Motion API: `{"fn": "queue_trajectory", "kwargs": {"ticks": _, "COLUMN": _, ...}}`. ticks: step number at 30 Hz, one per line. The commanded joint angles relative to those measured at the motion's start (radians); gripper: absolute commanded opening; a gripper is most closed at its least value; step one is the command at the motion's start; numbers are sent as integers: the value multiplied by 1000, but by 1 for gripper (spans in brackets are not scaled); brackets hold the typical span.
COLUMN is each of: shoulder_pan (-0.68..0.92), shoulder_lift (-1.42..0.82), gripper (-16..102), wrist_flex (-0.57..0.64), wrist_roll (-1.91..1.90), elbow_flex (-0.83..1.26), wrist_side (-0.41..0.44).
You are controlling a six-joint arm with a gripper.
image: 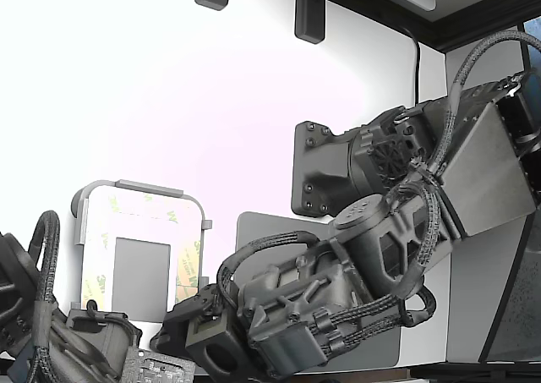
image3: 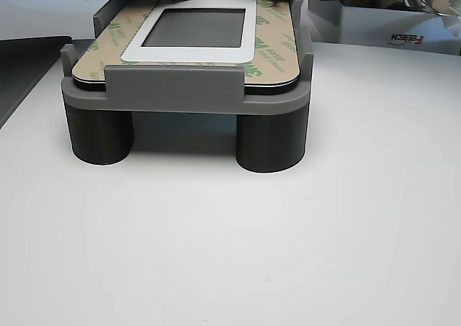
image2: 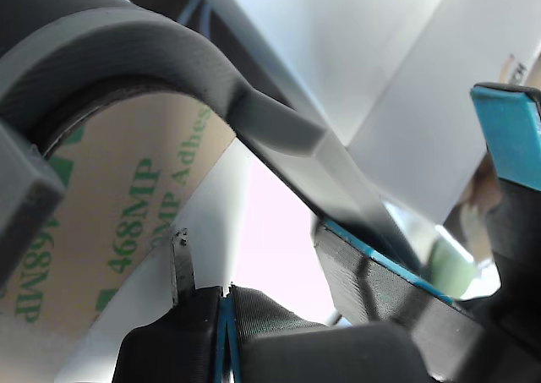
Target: Peel off protective film from adhesive tape.
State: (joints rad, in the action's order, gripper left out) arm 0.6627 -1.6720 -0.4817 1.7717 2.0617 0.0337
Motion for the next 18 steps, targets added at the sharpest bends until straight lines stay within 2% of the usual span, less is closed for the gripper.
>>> {"fn": "queue_trajectory", "kwargs": {"ticks": 1, "shoulder_pan": -17, "shoulder_lift": -18, "gripper": -11, "wrist_flex": 14, "wrist_roll": 6, "elbow_flex": -18, "wrist_side": -3}}
{"fn": "queue_trajectory", "kwargs": {"ticks": 18, "shoulder_pan": -11, "shoulder_lift": -41, "gripper": -11, "wrist_flex": 17, "wrist_roll": -9, "elbow_flex": 5, "wrist_side": -3}}
